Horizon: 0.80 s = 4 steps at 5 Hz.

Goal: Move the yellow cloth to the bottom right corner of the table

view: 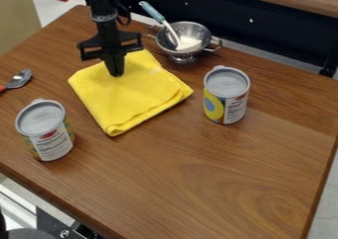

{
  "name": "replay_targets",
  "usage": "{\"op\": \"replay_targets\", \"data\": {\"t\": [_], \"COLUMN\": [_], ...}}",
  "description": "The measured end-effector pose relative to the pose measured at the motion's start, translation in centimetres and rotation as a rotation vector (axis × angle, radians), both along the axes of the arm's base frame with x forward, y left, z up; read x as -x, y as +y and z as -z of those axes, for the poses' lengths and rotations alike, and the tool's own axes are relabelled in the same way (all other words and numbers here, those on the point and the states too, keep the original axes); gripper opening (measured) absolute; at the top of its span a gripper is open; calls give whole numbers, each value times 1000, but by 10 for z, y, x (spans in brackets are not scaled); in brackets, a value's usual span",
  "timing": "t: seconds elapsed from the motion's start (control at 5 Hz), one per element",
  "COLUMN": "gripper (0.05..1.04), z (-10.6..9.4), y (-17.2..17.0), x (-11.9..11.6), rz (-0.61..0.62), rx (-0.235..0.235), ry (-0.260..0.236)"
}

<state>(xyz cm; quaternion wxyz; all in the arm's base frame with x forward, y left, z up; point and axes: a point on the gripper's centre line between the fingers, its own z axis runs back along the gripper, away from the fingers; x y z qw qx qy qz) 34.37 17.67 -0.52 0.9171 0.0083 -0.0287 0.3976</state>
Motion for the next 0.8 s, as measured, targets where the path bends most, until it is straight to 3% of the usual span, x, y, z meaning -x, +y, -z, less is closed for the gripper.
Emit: {"op": "replay_targets", "data": {"t": [0.8], "gripper": [53], "z": [-4], "y": [-7], "x": [6], "rz": [-79], "rx": [58], "ry": [56]}}
